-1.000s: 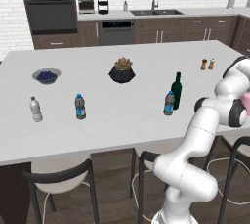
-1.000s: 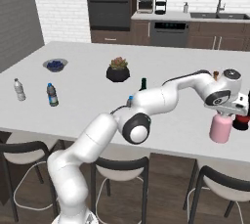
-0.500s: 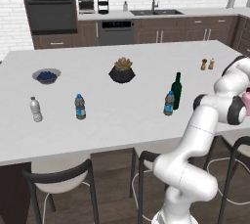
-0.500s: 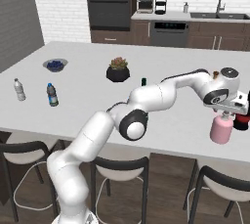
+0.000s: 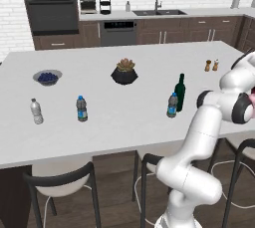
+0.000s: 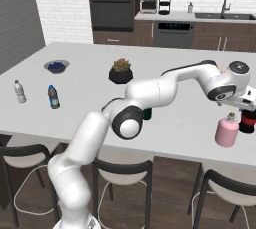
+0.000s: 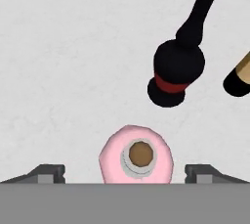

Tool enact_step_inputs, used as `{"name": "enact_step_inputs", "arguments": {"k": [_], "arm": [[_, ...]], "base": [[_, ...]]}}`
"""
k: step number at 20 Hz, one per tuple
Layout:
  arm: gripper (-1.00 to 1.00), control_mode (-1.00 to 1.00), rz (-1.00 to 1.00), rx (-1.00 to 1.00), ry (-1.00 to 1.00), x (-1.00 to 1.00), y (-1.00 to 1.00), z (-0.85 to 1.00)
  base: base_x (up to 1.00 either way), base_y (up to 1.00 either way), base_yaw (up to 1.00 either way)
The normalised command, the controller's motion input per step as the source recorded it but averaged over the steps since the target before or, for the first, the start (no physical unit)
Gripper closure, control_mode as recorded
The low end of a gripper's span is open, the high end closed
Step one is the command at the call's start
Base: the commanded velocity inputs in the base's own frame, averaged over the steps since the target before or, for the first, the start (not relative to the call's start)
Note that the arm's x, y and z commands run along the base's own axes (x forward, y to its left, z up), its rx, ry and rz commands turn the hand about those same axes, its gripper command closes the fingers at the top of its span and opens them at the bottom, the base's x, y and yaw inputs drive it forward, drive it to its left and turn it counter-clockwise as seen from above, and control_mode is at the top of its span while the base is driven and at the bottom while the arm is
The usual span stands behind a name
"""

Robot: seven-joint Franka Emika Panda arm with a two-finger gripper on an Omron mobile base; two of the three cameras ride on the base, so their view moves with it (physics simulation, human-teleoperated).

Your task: Move the plastic bottles in the middle to the plastics group, and the glass bottles in the middle to the glass group.

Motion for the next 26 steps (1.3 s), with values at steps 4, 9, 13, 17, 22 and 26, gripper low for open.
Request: {"name": "enact_step_inputs", "arguments": {"k": [4, 9, 13, 17, 22, 26], "arm": [[-1.0, -1.0, 0.0, -0.04, -0.07, -0.6, 0.66, 0.17], [-1.0, -1.0, -0.01, -0.16, -0.01, -0.52, 0.85, 0.02], [-1.0, -1.0, -0.02, -0.12, 0.0, -0.34, 0.95, 0.08], [-1.0, -1.0, -0.03, -0.1, 0.0, -0.29, 1.0, 0.0], [-1.0, -1.0, -0.01, -0.04, 0.0, -0.16, 1.0, 0.0], [-1.0, -1.0, -0.06, -0.04, 0.0, -0.01, 1.0, 0.0]], "base": [[0.0, 0.0, 0.0], [0.0, 0.0, 0.0], [0.0, 0.0, 0.0], [0.0, 0.0, 0.0], [0.0, 0.0, 0.0], [0.0, 0.0, 0.0]]}}
